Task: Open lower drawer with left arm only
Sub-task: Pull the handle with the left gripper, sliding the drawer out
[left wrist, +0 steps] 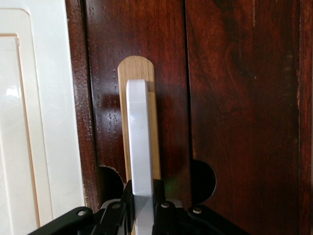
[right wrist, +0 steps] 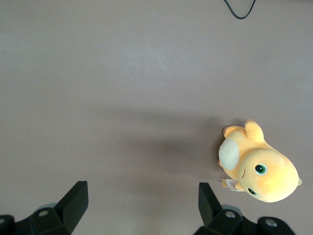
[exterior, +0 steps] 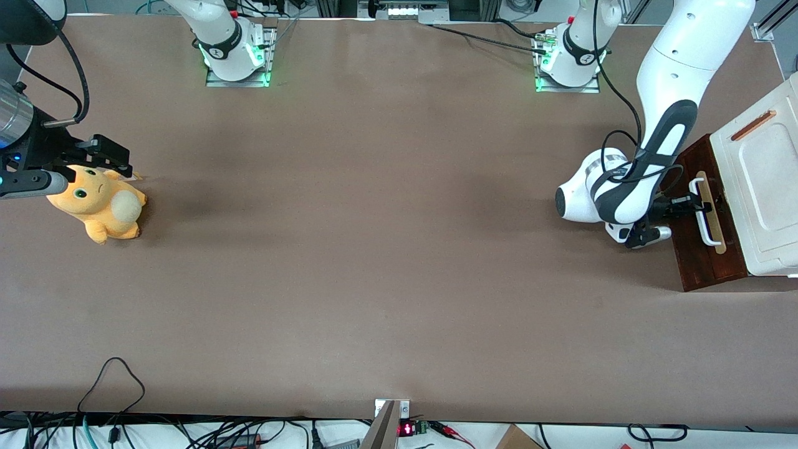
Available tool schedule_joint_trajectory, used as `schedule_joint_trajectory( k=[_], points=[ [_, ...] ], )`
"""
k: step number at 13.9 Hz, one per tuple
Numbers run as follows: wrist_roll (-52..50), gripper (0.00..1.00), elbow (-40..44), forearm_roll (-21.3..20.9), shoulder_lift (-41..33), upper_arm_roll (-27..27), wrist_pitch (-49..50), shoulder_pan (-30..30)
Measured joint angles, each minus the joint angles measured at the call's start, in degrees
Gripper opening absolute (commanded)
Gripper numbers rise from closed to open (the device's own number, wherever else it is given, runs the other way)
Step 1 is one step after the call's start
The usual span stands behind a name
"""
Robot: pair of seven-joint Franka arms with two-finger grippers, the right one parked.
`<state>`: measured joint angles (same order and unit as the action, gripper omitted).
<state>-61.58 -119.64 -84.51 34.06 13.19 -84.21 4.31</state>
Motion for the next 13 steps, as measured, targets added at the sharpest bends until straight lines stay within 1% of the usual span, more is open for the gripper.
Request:
schedule_joint_trajectory(
  k=[4, 9, 13],
  points=[
    [0.0, 0.00, -0.1, 0.0, 0.0, 0.6, 0.0, 0.0],
    [0.1, 0.00, -0.4, 0.3, 0.0, 4.4, 1.1, 0.0],
    [0.1, 0.00, -0.5, 0.3, 0.0, 5.2, 1.3, 0.0]
  ],
)
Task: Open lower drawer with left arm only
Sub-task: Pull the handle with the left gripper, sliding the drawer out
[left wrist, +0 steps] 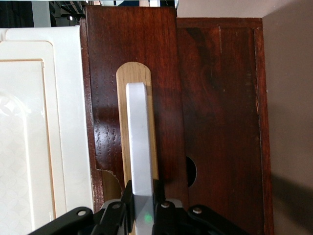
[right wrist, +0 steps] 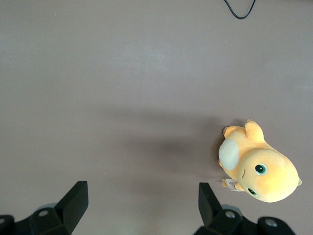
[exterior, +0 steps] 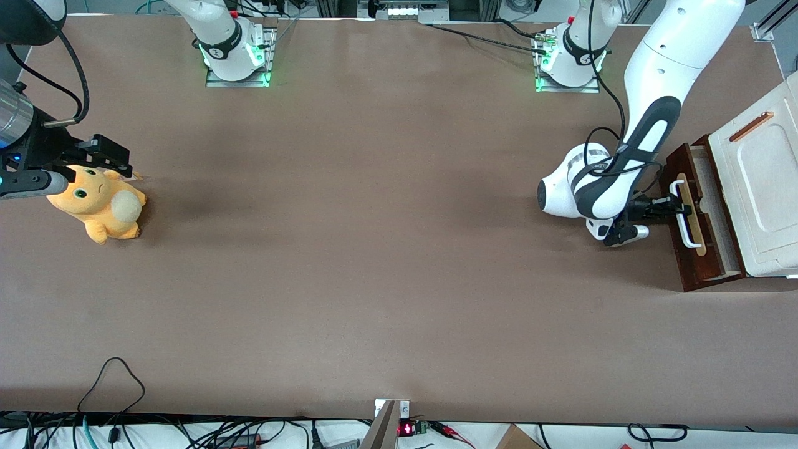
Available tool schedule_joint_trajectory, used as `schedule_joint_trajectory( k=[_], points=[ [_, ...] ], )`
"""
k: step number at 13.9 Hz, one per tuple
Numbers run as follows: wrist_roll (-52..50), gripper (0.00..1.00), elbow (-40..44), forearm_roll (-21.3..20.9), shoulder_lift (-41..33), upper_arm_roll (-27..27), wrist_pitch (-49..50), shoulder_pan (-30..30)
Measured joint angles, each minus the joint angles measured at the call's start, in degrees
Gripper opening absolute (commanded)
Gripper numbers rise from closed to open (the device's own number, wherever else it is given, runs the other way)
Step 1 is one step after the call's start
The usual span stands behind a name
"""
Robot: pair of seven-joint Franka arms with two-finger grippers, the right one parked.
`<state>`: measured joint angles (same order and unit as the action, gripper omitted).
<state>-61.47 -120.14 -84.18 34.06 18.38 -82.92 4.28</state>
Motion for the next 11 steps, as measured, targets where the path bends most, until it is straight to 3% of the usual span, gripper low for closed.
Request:
schedule_joint_trajectory(
  k=[11],
  points=[
    [0.3, 0.00, -0.1, 0.7, 0.0, 2.2, 0.4, -0.9]
  ],
)
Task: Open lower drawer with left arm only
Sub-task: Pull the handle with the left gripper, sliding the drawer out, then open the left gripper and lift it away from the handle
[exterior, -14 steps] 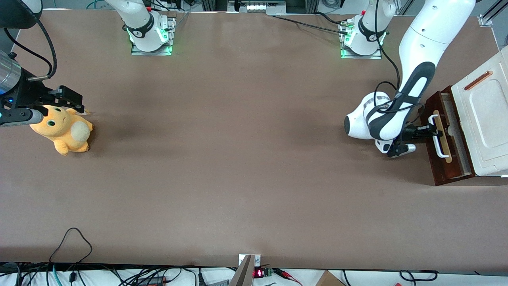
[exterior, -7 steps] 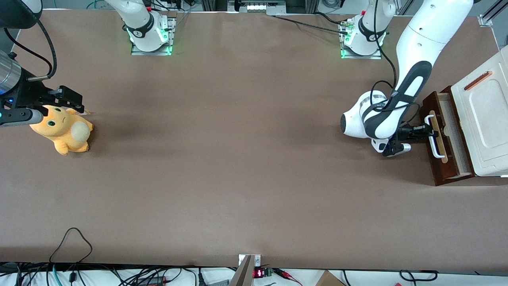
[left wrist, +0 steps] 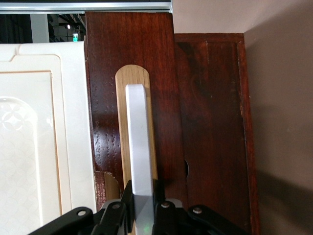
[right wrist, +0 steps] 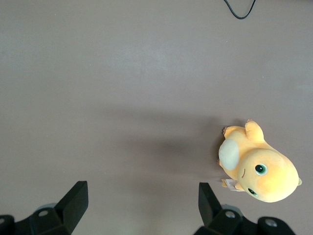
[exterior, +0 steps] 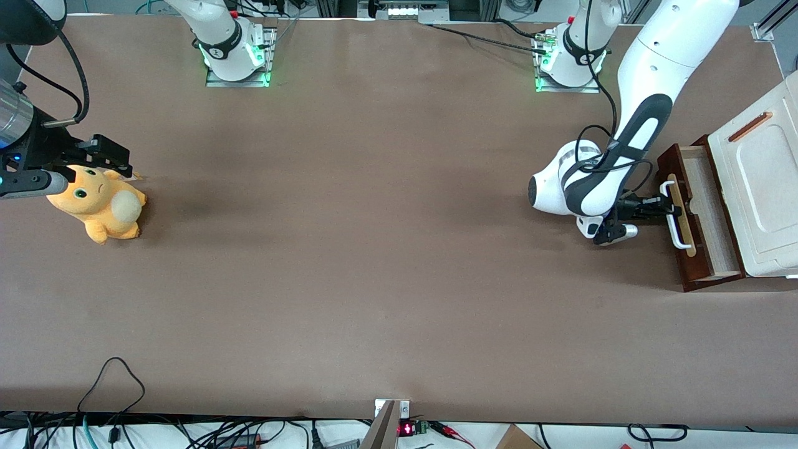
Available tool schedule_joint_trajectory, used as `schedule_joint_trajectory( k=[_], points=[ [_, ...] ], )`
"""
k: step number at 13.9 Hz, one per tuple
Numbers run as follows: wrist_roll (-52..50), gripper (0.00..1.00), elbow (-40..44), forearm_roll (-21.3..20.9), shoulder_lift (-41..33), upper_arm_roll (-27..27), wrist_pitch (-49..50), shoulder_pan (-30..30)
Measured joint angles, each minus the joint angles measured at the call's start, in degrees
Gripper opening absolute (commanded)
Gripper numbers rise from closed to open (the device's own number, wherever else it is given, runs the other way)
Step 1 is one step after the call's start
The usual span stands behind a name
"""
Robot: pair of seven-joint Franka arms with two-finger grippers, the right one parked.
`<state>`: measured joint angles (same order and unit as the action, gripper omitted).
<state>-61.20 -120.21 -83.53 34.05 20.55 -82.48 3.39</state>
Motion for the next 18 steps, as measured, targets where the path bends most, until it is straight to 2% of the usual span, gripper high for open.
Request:
schedule_joint_trajectory(
  k=[3, 4, 6, 7, 9, 10, 11, 12, 16, 18],
  points=[
    [0.0, 0.00, 0.5, 1.5, 0.0, 1.6, 0.0, -1.5],
    [0.0, 0.04, 0.7, 1.9, 0.0, 2.2, -0.1, -2.1],
    [0.0, 0.28, 1.0, 2.4, 0.0, 3.2, -0.5, -3.4],
    [0.0, 0.33, 1.1, 2.6, 0.0, 3.5, -0.6, -4.0],
    [2.7, 0.33, 1.7, 2.6, 0.0, 3.9, -1.1, -4.7],
    [3.6, 0.39, 2.1, 2.6, 0.0, 4.0, -1.1, -4.8],
    [4.3, 0.76, 2.3, 2.6, 0.0, 4.1, -1.2, -4.8],
    [4.4, 1.00, 2.4, 2.6, 0.0, 4.1, -1.2, -4.8],
    [4.7, 1.00, 3.8, 3.6, -0.5, 4.0, -2.3, -4.3],
    [6.8, 1.00, 7.6, 11.5, -1.9, 4.0, -5.0, -4.2]
  ],
)
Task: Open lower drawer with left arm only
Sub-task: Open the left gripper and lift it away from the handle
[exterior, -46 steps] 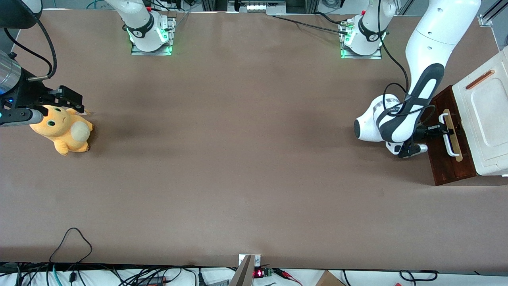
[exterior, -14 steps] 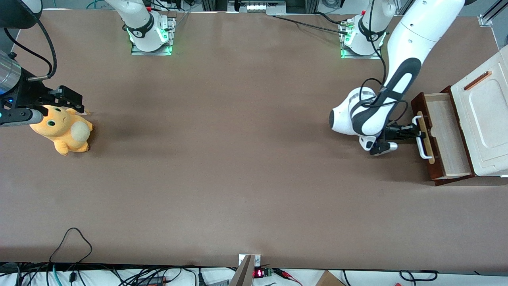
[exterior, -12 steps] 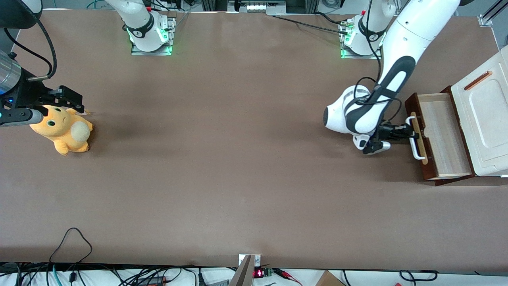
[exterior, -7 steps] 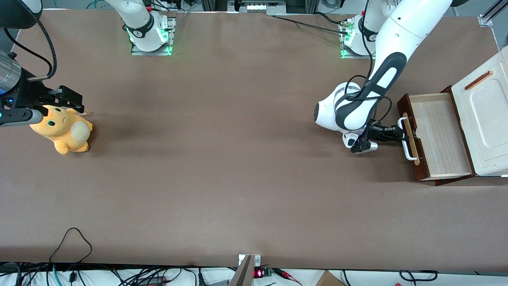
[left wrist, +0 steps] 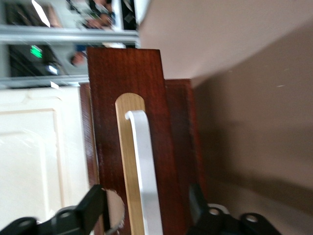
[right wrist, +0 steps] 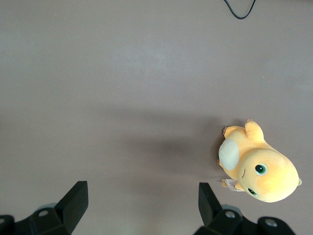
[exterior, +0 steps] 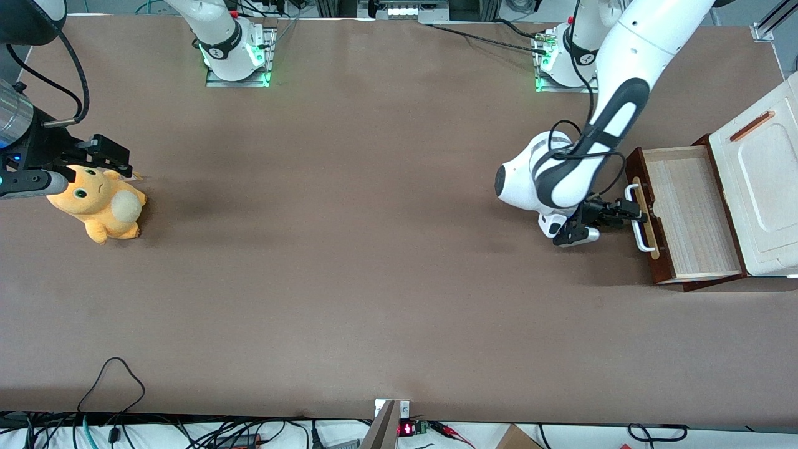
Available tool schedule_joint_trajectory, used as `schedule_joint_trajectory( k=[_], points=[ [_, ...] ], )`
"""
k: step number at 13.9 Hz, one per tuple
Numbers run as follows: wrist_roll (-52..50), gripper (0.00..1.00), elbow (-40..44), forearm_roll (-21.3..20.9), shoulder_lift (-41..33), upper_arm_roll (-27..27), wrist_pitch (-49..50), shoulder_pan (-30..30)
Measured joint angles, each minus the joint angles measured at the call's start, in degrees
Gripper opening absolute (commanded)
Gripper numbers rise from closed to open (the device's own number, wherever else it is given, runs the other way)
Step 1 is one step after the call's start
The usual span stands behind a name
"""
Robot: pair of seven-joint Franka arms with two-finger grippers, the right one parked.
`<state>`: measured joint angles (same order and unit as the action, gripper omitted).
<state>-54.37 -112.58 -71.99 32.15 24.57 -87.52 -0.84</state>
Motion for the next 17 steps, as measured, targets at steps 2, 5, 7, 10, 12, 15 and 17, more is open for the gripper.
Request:
schedule_joint_trajectory(
  k=[2, 5, 7, 10, 12, 15, 17],
  points=[
    [6.1, 1.00, 5.0, 8.5, -2.6, 0.0, -1.3, 0.0],
    [13.0, 1.00, 11.1, 20.1, -7.2, -0.1, -2.4, 0.2],
    [16.9, 1.00, 13.4, 27.6, -10.8, -0.7, -4.4, 0.2],
    [26.2, 1.00, 14.2, 41.8, -17.8, -4.8, -7.7, 0.2],
    [33.8, 1.00, 14.3, 51.0, -22.3, -9.1, -8.7, 0.3],
    [44.0, 1.00, 14.8, 62.9, -26.5, -15.7, -9.4, 0.6],
    [49.2, 1.00, 14.9, 67.5, -28.3, -18.8, -9.4, 0.8]
  ],
)
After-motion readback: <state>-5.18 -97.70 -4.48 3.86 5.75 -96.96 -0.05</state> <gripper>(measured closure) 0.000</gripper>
